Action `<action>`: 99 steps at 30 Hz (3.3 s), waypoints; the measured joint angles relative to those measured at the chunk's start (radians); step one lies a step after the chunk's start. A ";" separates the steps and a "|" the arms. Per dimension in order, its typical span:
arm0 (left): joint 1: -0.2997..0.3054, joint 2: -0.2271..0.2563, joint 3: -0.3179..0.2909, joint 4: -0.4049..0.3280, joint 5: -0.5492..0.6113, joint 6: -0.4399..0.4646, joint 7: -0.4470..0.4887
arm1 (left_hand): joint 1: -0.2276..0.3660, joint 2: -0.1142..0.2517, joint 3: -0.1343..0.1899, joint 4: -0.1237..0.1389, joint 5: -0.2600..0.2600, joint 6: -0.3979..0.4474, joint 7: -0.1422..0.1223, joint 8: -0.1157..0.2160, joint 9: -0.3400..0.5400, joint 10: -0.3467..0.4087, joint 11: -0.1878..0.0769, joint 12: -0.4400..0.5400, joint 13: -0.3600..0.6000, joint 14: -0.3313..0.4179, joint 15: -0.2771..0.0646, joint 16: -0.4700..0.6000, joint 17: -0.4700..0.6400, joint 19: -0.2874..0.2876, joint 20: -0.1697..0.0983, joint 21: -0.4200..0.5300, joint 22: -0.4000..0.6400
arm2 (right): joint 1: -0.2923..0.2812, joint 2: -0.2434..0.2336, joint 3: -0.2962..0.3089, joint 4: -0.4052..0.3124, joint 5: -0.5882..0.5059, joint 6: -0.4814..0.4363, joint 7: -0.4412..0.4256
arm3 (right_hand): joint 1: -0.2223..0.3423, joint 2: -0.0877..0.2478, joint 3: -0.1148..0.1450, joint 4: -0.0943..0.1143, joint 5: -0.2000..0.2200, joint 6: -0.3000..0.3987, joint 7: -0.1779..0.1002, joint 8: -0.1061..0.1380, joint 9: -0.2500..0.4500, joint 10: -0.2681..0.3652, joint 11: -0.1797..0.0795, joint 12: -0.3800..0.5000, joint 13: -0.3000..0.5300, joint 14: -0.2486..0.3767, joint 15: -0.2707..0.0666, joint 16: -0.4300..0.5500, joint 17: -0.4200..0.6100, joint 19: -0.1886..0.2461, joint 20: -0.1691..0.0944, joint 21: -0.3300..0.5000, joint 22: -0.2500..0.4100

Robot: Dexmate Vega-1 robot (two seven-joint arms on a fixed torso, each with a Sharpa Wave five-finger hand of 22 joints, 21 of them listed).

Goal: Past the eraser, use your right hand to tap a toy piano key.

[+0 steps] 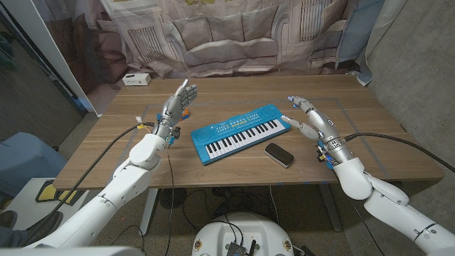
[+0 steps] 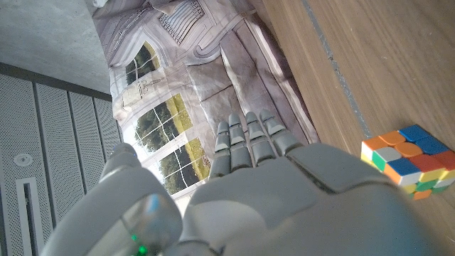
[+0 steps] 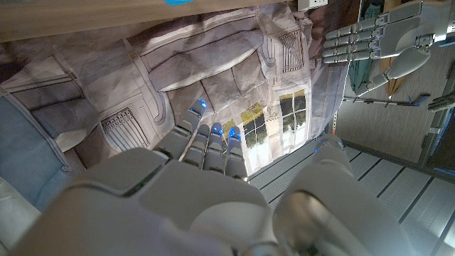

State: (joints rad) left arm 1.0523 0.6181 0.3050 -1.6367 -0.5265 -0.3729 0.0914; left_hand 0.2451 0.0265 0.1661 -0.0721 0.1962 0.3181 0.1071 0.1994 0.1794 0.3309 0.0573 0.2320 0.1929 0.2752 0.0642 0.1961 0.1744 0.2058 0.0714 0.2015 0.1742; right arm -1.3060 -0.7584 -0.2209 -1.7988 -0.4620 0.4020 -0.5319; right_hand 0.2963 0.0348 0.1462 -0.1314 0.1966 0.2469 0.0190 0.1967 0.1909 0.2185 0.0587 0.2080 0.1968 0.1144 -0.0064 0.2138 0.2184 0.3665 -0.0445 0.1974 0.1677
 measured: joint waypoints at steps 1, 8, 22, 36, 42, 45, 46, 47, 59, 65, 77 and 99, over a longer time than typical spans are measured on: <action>0.000 0.000 0.000 0.001 0.000 0.000 0.000 | 0.000 0.000 0.000 0.000 0.000 0.000 0.000 0.000 0.000 0.000 0.000 0.000 0.000 0.000 0.000 0.000 0.000 0.000 0.000 0.000 0.000 | 0.000 -0.002 -0.002 -0.002 -0.010 -0.010 -0.006 | 0.000 0.000 -0.002 -0.002 0.000 0.005 -0.005 0.000 0.000 0.005 -0.005 0.000 -0.001 -0.001 -0.003 0.000 0.000 0.000 0.000 0.000 0.000; -0.002 -0.001 0.000 0.004 -0.001 -0.001 -0.002 | 0.000 0.000 0.000 0.000 0.000 0.000 0.000 0.000 0.000 0.000 0.000 0.000 0.000 0.005 0.005 0.000 0.000 0.000 0.000 0.000 0.000 | 0.000 -0.023 -0.019 -0.019 -0.070 -0.071 -0.038 | 0.000 -0.007 -0.005 0.001 0.000 0.016 -0.016 0.007 0.000 0.006 -0.014 0.007 -0.002 0.002 -0.011 0.000 -0.005 0.000 0.000 0.000 0.000; -0.005 0.003 0.000 0.000 -0.001 0.001 -0.004 | 0.000 0.000 0.000 0.000 0.000 0.011 0.000 0.000 0.000 0.004 -0.004 0.000 0.000 0.011 0.000 0.000 0.000 0.000 0.000 0.000 0.000 | 0.007 -0.076 -0.062 -0.054 -0.164 -0.188 -0.080 | 0.000 -0.015 -0.008 -0.002 0.008 0.038 -0.026 0.011 0.000 0.021 -0.029 0.007 -0.002 0.003 -0.021 0.000 -0.005 0.000 0.000 0.000 0.000; -0.019 -0.002 0.007 0.004 -0.003 0.008 -0.013 | 0.000 0.000 0.000 0.000 0.000 0.016 -0.005 0.000 0.000 0.009 -0.002 0.000 0.000 0.016 -0.005 0.000 0.000 0.005 0.005 0.000 0.000 | 0.001 -0.119 -0.098 -0.107 -0.232 -0.335 -0.095 | -0.032 -0.025 -0.025 0.015 0.015 0.098 -0.120 0.019 -0.005 0.004 -0.108 -0.011 -0.006 -0.047 0.005 -0.015 -0.002 -0.037 0.011 -0.012 0.003; -0.020 -0.003 0.008 0.005 -0.003 0.009 -0.013 | 0.000 0.000 0.000 0.000 0.000 0.016 -0.005 0.001 0.000 0.009 -0.002 0.000 0.000 0.016 -0.005 0.000 0.000 0.005 0.005 0.000 0.000 | 0.001 -0.137 -0.108 -0.126 -0.239 -0.382 -0.086 | -0.036 -0.029 -0.026 0.016 0.015 0.122 -0.135 0.019 -0.005 -0.021 -0.098 -0.016 -0.006 -0.071 0.009 -0.023 -0.002 -0.075 0.028 -0.013 0.003; -0.020 -0.003 0.009 0.005 -0.003 0.010 -0.013 | 0.000 0.000 0.000 0.000 0.000 0.016 -0.005 0.001 0.000 0.012 -0.006 0.000 0.000 0.016 -0.005 0.000 0.000 0.005 0.005 0.000 0.000 | 0.001 -0.147 -0.113 -0.136 -0.239 -0.403 -0.073 | -0.039 -0.026 -0.026 0.016 0.015 0.147 -0.142 0.020 -0.005 -0.030 -0.100 -0.016 -0.006 -0.087 0.009 -0.023 -0.002 -0.090 0.043 -0.020 0.002; -0.020 -0.003 0.009 0.005 -0.003 0.010 -0.012 | 0.000 0.000 0.000 0.000 0.000 0.016 -0.005 0.001 0.000 0.012 -0.006 0.000 0.000 0.016 -0.005 -0.003 0.000 0.005 0.005 0.000 0.000 | 0.002 -0.150 -0.114 -0.140 -0.239 -0.408 -0.069 | -0.040 -0.025 -0.026 0.016 0.015 0.154 -0.143 0.025 -0.005 -0.034 -0.096 -0.020 -0.006 -0.090 0.012 -0.023 -0.003 -0.098 0.046 -0.020 0.002; -0.020 -0.003 0.009 0.005 -0.003 0.010 -0.012 | 0.000 0.000 0.000 0.000 0.000 0.016 -0.005 0.001 0.000 0.012 -0.006 0.000 0.000 0.016 -0.005 -0.004 0.000 0.005 0.005 0.000 0.000 | 0.002 -0.150 -0.114 -0.140 -0.239 -0.411 -0.067 | -0.040 -0.025 -0.026 0.016 0.015 0.155 -0.144 0.026 -0.005 -0.042 -0.095 -0.020 -0.006 -0.098 0.012 -0.023 -0.004 -0.107 0.048 -0.020 0.002; -0.012 -0.004 0.009 0.000 -0.002 0.013 -0.004 | -0.004 0.004 -0.002 -0.001 -0.004 0.020 -0.009 0.001 0.000 0.016 -0.010 0.000 0.000 0.016 -0.005 -0.004 0.000 0.005 0.005 0.000 0.000 | 0.014 -0.190 -0.125 -0.189 -0.214 -0.483 0.023 | -0.063 -0.003 -0.029 0.019 0.006 0.212 -0.144 0.004 -0.005 -0.261 -0.105 -0.035 -0.006 -0.283 0.022 -0.033 -0.002 -0.358 0.063 -0.024 0.007; -0.011 -0.006 0.009 0.001 -0.002 0.013 -0.003 | -0.004 0.004 -0.004 -0.004 -0.004 0.020 -0.009 0.001 0.000 0.018 -0.011 0.000 0.000 0.016 -0.005 -0.004 0.000 0.005 0.005 0.000 0.000 | 0.025 -0.212 -0.131 -0.220 -0.194 -0.524 0.103 | -0.097 0.005 -0.037 0.027 0.006 0.178 -0.157 -0.009 -0.005 -0.383 -0.094 -0.035 -0.006 -0.283 0.022 -0.033 -0.002 -0.521 0.091 -0.024 0.012; -0.013 -0.014 0.014 0.015 -0.005 0.008 -0.004 | -0.004 0.004 -0.004 -0.004 -0.004 0.025 -0.004 0.000 0.000 0.018 -0.011 0.000 0.000 0.016 -0.005 -0.004 0.000 0.005 0.005 0.000 0.000 | 0.043 -0.247 -0.141 -0.268 -0.177 -0.581 0.206 | -0.115 0.005 -0.044 0.034 -0.001 0.162 -0.162 -0.009 -0.005 -0.385 -0.091 -0.035 -0.006 -0.288 0.028 -0.033 0.003 -0.533 0.093 -0.024 0.012; -0.021 -0.010 0.016 0.011 -0.006 0.012 -0.008 | -0.004 0.004 -0.004 -0.004 -0.004 0.029 -0.007 -0.004 0.000 0.025 0.004 -0.008 0.000 0.020 -0.001 -0.004 0.000 0.017 -0.007 0.000 0.000 | 0.080 -0.291 -0.164 -0.332 -0.152 -0.665 0.350 | -0.132 0.014 -0.040 0.037 -0.001 0.148 -0.177 -0.012 -0.005 -0.390 -0.085 -0.026 -0.006 -0.282 0.033 -0.031 0.003 -0.536 0.096 -0.019 0.012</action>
State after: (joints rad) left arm 1.0316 0.6079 0.3212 -1.6260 -0.5321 -0.3608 0.0836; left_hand 0.2410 0.0305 0.1618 -0.0759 0.1921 0.3467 0.0999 0.1959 0.1790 0.3555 0.0609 0.2242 0.1927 0.2951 0.0627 0.1923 0.1744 0.2233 0.0646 0.2015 0.1743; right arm -1.2257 -1.0496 -0.3852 -2.1312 -0.6135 -0.2627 -0.1822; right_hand 0.1647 0.0491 0.1059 -0.0943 0.1952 0.3952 -0.1575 0.1852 0.1862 -0.1719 -0.0267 0.1815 0.1910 -0.1680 0.0270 0.1827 0.2212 -0.1698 0.0519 0.1779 0.1793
